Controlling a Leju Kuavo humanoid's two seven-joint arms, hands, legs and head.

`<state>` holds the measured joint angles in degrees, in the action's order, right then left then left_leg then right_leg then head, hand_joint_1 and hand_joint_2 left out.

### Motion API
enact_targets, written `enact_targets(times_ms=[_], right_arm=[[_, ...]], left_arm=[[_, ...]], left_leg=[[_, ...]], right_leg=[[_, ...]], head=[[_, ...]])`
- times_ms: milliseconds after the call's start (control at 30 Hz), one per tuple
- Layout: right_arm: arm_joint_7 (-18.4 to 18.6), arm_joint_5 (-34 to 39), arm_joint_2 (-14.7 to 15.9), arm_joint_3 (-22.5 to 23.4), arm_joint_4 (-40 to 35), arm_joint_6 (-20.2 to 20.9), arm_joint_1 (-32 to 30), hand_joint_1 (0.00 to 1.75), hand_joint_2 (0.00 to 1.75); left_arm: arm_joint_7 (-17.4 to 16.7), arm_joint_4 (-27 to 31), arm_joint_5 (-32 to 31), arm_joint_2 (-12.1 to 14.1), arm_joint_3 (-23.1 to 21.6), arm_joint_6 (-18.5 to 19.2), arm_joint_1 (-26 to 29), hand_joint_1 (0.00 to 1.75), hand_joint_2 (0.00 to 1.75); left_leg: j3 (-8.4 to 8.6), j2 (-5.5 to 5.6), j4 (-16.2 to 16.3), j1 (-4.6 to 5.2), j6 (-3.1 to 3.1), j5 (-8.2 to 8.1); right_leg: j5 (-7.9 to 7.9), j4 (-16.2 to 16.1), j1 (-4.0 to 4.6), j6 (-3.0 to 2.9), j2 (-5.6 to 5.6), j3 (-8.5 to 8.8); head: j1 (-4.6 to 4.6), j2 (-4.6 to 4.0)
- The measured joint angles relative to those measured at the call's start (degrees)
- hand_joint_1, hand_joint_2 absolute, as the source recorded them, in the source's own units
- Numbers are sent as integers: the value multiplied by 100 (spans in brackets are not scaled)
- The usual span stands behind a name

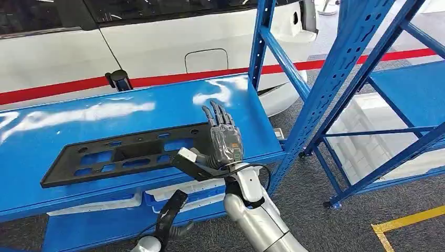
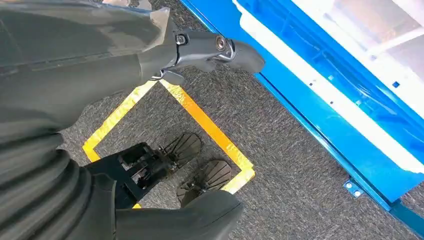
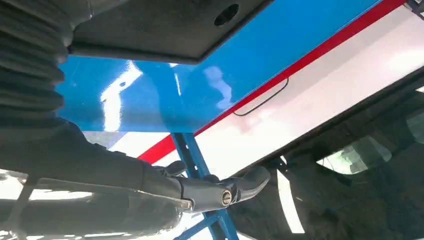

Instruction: Take the parts from the cabinet and place them on the table.

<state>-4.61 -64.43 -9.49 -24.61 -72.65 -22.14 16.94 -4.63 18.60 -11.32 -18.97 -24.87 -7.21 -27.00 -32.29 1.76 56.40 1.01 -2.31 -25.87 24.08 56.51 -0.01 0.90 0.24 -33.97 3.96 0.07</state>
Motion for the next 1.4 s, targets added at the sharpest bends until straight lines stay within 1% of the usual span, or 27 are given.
enact_targets(times_ms=[400, 433, 467, 500, 533, 567, 933, 1000, 1133, 1233, 1300, 1400], right_arm=[[0, 2, -4, 11, 7, 2, 8, 0, 175], [-351, 9, -6, -7, -134, -112, -123, 0, 175], [-361, -238, 249, -482, -1596, -175, -1036, 0, 175], [-280, -240, 442, -730, -2291, -160, -1360, 0, 175], [-378, -111, 566, -861, -2667, -249, -1475, 0, 175], [-533, -42, 695, -887, -3134, -444, -1502, 0, 175], [-542, -31, 754, -887, -3307, -448, -1502, 0, 175], [-627, 35, 754, -889, -3309, -437, -1502, 0, 175], [-691, 81, 754, -914, -3291, -164, -1495, 0, 175], [-546, -318, 726, -986, -2987, -166, -1387, 0, 175], [-336, -818, 673, -1027, -2581, -251, -1233, 0, 175], [-247, -1008, 605, -1073, -2180, -319, -1085, 0, 175]], left_arm=[[-9, -7, 0, 0, -2, 0, -2, 0, 175], [-37, -9, 9, 0, -2, 0, -1, 0, 175], [-48, -13, 89, 54, 0, 37, 1, 0, 175], [-44, -13, 103, 92, 0, 44, -1, 0, 175], [-44, -13, 111, 103, 0, 31, -1, 0, 175], [-4, -13, 267, 177, 70, -37, 0, 0, 175], [11, -13, 288, 227, 151, -68, 0, 0, 175], [39, -13, 295, 230, 160, -92, 1, 0, 175], [70, -13, 299, 236, 190, -127, 11, 0, 175], [66, -13, 267, 236, 212, -131, 14, 0, 175], [50, -11, 221, 236, 219, -120, 15, 0, 175], [42, -11, 197, 236, 251, -103, 17, 0, 175]], left_leg=[[0, 0, 0, 1, 0, 0], [3, 6, 1, 1, 0, 0], [-10, 15, 0, -1, 11, -11], [-7, -4, -1, -2, 15, -18], [-5, -4, -1, -1, 14, -16], [1, -7, -1, -2, 14, -14], [-1, -6, -1, -3, 14, -14], [-1, -6, -1, -3, 14, -14], [-2, -6, -1, -3, 14, -14], [-1, -9, -1, -3, 14, -14], [1, -11, -1, -5, 15, -13], [1, -9, -1, -6, 16, -11]], right_leg=[[0, 0, 0, 0, 0, 1], [0, -1, 0, 0, -1, 0], [7, -1, 0, -4, -8, -5], [7, -1, 0, -4, 12, -10], [6, -2, 0, -5, 11, -9], [4, -2, 0, -6, 11, -3], [5, -2, 0, -6, 11, -3], [5, -2, 0, -6, 11, -3], [5, -2, 0, -6, 10, -2], [4, -2, 0, -6, 11, -2], [4, -2, 1, -6, 11, -2], [4, -1, 1, -6, 10, -1]], head=[[0, 0], [0, 0], [0, 0], [0, 0], [0, 0], [0, 0], [0, 0], [0, 0], [0, 0], [-2, 0], [0, 0], [0, 0]])
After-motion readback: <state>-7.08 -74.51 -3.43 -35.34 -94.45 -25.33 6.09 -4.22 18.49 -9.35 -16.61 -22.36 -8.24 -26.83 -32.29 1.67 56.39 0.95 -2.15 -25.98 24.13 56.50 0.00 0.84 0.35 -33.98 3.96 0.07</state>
